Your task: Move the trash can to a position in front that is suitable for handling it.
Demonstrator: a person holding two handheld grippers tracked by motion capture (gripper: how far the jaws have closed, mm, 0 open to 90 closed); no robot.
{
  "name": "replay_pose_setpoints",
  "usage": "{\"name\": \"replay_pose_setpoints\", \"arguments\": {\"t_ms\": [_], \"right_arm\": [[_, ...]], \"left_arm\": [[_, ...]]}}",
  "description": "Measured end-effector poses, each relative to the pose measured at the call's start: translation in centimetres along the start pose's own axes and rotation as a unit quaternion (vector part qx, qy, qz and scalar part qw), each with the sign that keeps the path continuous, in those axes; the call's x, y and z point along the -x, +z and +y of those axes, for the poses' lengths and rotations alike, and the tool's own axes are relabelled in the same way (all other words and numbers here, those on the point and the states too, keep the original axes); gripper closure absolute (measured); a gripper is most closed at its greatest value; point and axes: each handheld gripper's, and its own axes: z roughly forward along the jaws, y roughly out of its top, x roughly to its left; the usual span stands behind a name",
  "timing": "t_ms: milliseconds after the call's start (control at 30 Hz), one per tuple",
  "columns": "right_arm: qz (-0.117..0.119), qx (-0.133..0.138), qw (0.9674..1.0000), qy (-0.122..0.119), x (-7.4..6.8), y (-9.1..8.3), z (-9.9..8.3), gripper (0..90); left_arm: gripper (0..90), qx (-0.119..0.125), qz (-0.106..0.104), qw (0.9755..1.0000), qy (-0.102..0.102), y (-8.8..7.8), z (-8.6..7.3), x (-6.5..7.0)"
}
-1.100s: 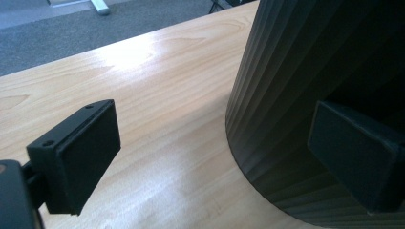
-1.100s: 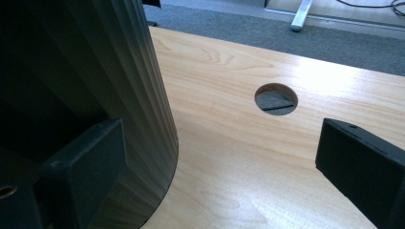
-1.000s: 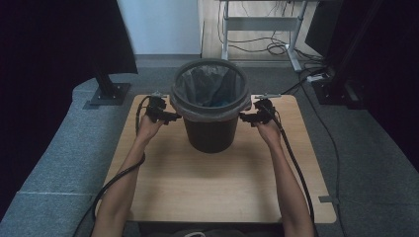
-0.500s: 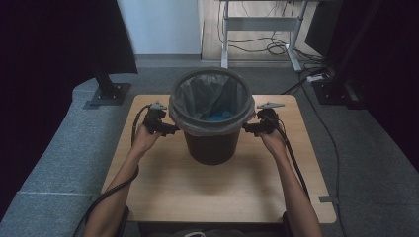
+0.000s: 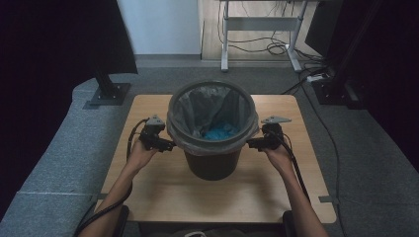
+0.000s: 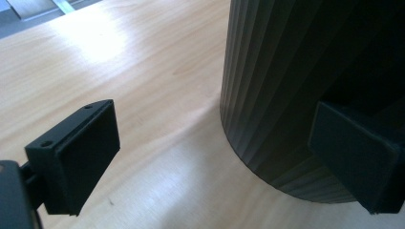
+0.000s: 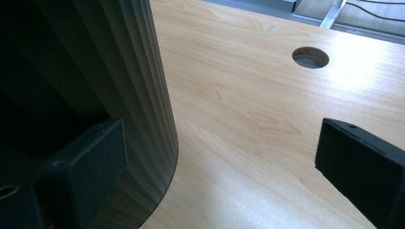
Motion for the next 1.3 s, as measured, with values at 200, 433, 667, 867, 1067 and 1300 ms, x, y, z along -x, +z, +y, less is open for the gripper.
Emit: {"name": "replay_pose_setpoints", "arguments": {"t_ms": [200, 433, 667, 867, 1067, 1300], "right_arm": [[0.01, 0.003, 0.9999, -0.005, -1.0, -1.3, -1.1, 3.6], [0.011, 0.005, 0.9998, -0.015, -2.0, -2.6, -1.9, 3.4], [0.011, 0.007, 0.9997, -0.019, -2.5, -3.4, -2.6, 2.9], [0.008, -0.01, 0.9999, -0.011, -2.3, -3.4, -2.8, 0.9], [-0.005, -0.032, 0.9994, -0.013, -1.6, -3.8, -3.8, 1.3], [-0.021, -0.067, 0.9975, -0.012, -0.4, -4.4, -6.1, 3.4]], "left_arm": [[2.7, 0.005, -0.009, 0.9999, -0.001, -1.1, -1.2, 1.2], [2.8, 0.009, -0.013, 0.9999, 0.005, -2.2, -2.3, 2.7], [0.0, 0.007, -0.02, 0.9997, 0.007, -2.5, -2.8, 3.2], [0.0, -0.001, -0.026, 0.9996, -0.006, -2.6, -3.1, 2.5], [0.0, -0.019, -0.006, 0.9997, -0.017, -3.1, -4.9, 1.5], [0.0, -0.036, 0.019, 0.9986, -0.033, -3.4, -7.5, 0.3]]}}
